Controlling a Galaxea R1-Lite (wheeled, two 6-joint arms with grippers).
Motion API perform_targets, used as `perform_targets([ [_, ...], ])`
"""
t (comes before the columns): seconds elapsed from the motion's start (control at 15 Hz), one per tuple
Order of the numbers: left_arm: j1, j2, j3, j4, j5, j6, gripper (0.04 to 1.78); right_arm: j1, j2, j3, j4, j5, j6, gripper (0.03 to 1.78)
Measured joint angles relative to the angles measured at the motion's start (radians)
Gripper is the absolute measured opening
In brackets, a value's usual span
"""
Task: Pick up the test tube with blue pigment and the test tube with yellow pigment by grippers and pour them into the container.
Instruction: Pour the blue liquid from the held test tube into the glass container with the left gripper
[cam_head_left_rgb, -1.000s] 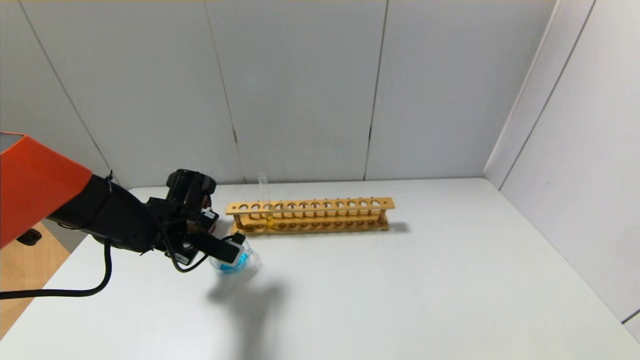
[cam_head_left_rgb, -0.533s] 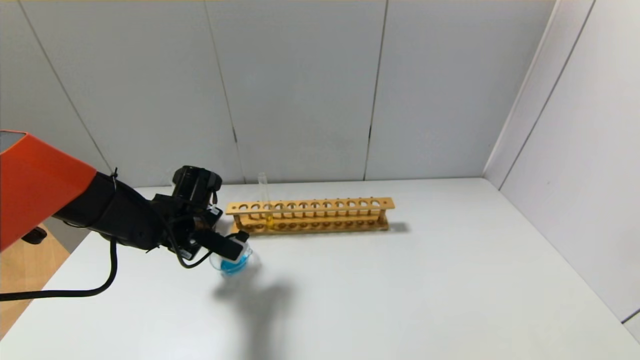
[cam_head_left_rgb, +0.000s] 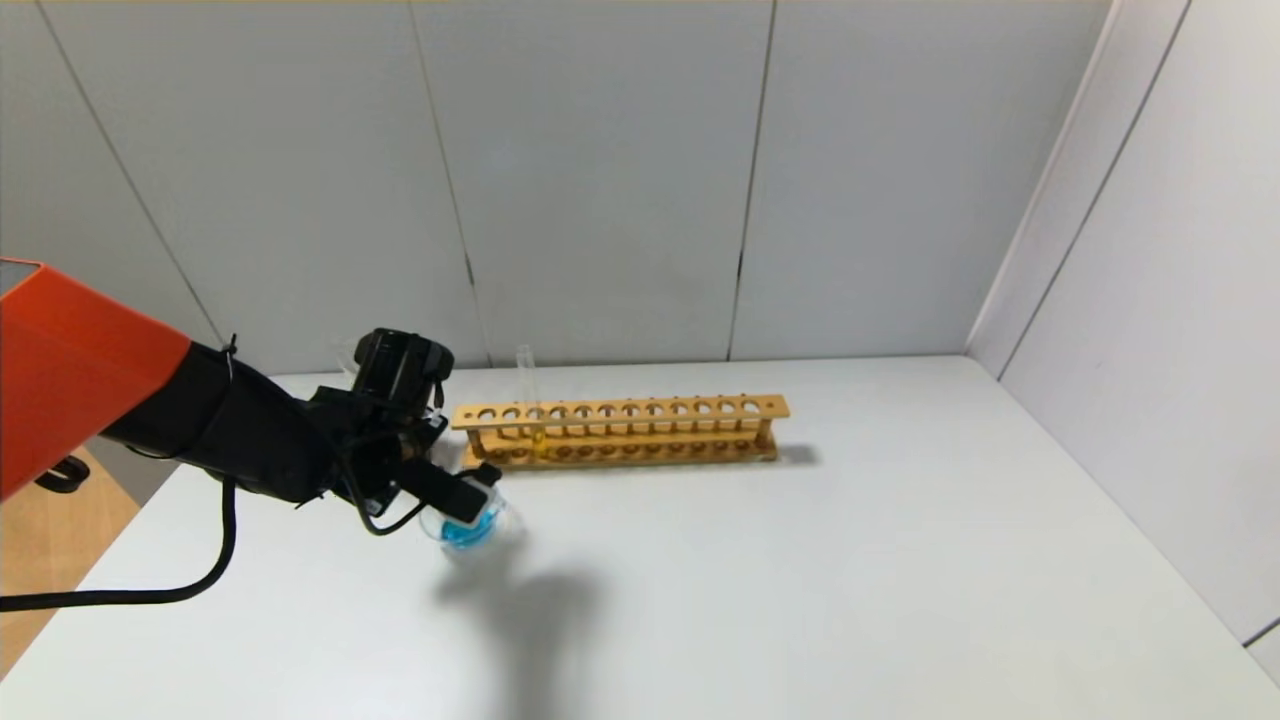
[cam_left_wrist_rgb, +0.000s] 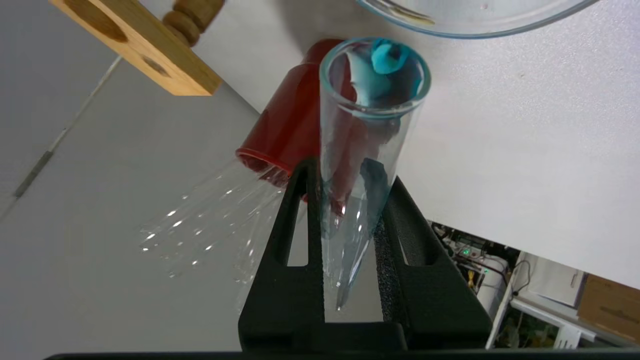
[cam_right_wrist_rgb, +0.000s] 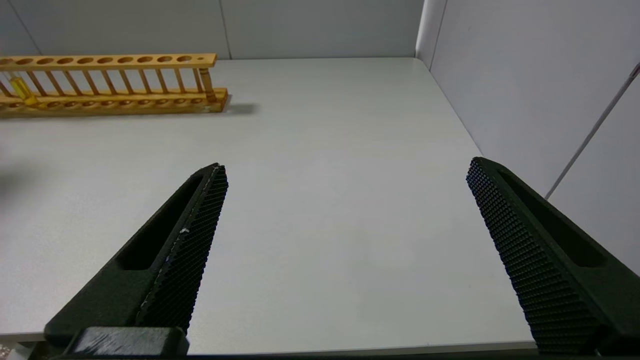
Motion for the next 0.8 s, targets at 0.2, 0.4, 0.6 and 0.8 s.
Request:
perform_targets([
  [0.2, -0.031, -0.006, 0.003, 0.0, 0.053, 0.023, 0.34, 0.0, 0.0, 0.0, 0.0, 0.0, 0.0, 1.75],
  [0.4, -0.042, -0.014, 0.006, 0.0, 0.082, 0.047, 0.34, 0.0, 0.0, 0.0, 0.0, 0.0, 0.0, 1.75],
  [0.6, -0.045, -0.019, 0.009, 0.0, 0.093, 0.049, 0.34, 0.0, 0.0, 0.0, 0.0, 0.0, 0.0, 1.75],
  [0.8, -0.045, -0.02, 0.012, 0.001, 0.098, 0.064, 0.34, 0.0, 0.0, 0.0, 0.0, 0.0, 0.0, 1.75],
])
